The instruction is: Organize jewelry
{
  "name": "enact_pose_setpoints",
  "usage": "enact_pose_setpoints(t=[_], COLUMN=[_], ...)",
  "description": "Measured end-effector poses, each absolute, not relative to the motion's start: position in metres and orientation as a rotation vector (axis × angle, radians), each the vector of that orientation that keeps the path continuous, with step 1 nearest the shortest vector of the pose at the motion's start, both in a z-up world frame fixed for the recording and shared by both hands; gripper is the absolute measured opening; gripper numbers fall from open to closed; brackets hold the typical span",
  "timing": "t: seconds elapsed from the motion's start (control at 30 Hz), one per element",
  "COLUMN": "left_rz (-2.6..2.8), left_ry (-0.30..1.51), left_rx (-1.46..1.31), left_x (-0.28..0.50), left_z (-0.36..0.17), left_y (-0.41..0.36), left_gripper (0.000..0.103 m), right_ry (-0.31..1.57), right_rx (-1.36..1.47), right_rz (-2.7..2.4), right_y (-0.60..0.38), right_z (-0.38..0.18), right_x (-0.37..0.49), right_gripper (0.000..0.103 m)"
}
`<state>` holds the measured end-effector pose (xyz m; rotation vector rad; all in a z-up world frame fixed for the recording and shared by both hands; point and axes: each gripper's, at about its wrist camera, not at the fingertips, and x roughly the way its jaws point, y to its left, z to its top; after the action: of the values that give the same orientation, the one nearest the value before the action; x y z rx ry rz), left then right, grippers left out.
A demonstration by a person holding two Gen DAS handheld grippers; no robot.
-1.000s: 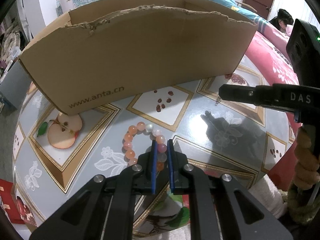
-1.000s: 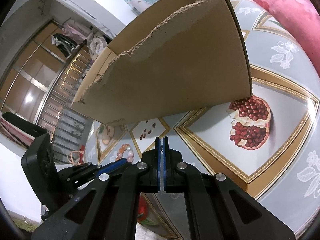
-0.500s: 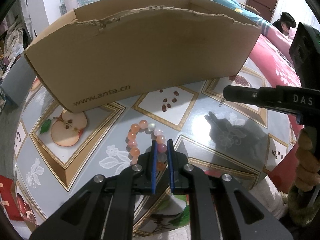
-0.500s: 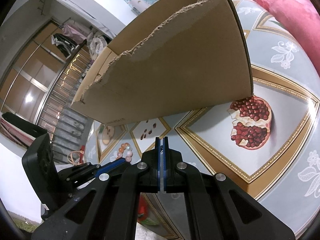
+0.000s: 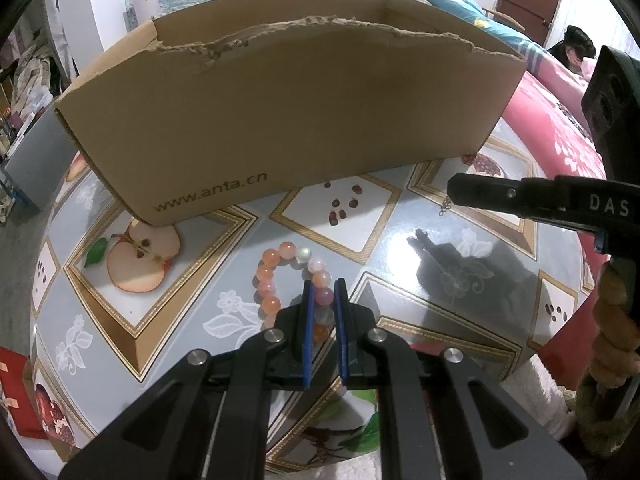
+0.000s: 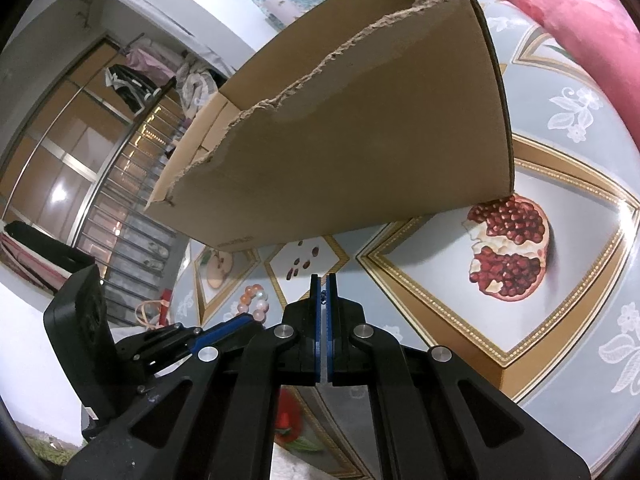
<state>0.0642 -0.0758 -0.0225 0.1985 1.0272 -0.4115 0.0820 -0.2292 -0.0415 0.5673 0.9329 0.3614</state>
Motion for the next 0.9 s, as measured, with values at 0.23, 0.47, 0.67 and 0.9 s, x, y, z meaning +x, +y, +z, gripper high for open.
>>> enact_pose_setpoints(t=[0.23, 0.47, 0.67, 0.9], left_rz=[-0.413, -0.413, -0.412, -0.412], left_ry=[1.022, 1.020, 1.019, 1.019], left_rx=[0.196, 0.195, 0.195, 0.195], left_x=[0.0631, 0.0623, 0.0619, 0.0615], left_z=[-0.0212, -0.0198, -0.0191, -0.0193], left_y=[-0.0755, -0.0748, -0.0747, -0.0749], left_gripper=[0.009, 0.009, 0.009, 0.009], right_ry=[0.931, 0.930, 0.930, 0.930], right_rx=[0.564, 0.557, 0.554, 0.555], right_rz=[0.362, 0.369, 0.372, 0.372], right_y=[-0.2290, -0.2272, -0.2262, -0.2258], right_z=[-0.0402, -0.0380, -0.0368, -0.0368], right_x=[0.0818, 0.0820, 0.0819, 0.0814], right_gripper=[0.000, 0.000, 0.000, 0.000])
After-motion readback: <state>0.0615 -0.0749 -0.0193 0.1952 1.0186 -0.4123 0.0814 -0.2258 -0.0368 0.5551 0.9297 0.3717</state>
